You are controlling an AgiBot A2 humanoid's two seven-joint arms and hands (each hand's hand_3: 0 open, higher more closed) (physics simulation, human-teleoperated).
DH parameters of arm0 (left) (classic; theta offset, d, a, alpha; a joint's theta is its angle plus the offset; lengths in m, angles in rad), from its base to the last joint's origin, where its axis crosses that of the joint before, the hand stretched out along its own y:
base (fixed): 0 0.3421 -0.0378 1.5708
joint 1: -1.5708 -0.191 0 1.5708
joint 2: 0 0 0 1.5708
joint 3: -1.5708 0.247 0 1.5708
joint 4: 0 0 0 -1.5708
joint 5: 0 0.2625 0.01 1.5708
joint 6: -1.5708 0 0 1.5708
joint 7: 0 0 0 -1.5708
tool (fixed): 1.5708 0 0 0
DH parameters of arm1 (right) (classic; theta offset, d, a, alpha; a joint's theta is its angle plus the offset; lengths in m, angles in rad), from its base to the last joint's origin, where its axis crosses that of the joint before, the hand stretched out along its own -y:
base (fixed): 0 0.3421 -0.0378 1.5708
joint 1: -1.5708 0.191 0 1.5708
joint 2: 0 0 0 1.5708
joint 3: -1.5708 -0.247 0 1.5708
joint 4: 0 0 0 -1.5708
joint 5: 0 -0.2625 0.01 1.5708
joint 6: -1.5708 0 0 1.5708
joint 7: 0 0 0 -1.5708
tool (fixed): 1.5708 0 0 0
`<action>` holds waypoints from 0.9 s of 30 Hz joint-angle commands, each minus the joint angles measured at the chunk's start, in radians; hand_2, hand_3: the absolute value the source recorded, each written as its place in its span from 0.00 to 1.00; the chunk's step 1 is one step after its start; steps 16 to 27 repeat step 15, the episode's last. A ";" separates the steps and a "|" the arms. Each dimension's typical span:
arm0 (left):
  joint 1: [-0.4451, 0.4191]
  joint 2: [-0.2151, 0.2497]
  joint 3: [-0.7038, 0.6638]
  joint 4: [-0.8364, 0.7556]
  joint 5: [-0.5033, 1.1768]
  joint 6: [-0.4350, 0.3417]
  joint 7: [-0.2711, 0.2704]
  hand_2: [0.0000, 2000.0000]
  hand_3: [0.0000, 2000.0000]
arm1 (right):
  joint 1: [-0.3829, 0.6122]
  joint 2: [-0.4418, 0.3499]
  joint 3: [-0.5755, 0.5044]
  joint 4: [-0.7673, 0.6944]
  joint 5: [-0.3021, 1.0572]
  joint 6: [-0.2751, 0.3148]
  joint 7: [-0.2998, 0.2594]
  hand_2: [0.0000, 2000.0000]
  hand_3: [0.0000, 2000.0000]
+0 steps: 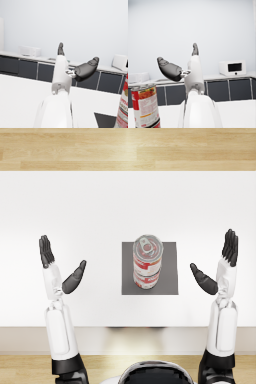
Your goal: Pick up the red can on the left and place it in the middle, then pick up the red can on the right and place it on top of the can in the middle
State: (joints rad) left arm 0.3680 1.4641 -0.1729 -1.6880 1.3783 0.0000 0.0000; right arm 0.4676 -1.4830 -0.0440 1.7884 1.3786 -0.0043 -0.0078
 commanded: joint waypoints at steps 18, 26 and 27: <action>-0.005 0.001 -0.014 0.000 0.000 0.000 0.000 0.00 0.00 | -0.020 -0.003 -0.029 -0.037 0.000 0.004 0.008 0.00 0.00; -0.005 0.001 -0.014 0.000 0.000 0.000 0.000 0.00 0.00 | -0.020 -0.003 -0.029 -0.037 0.000 0.004 0.008 0.00 0.00; -0.005 0.001 -0.014 0.000 0.000 0.000 0.000 0.00 0.00 | -0.020 -0.003 -0.029 -0.037 0.000 0.004 0.008 0.00 0.00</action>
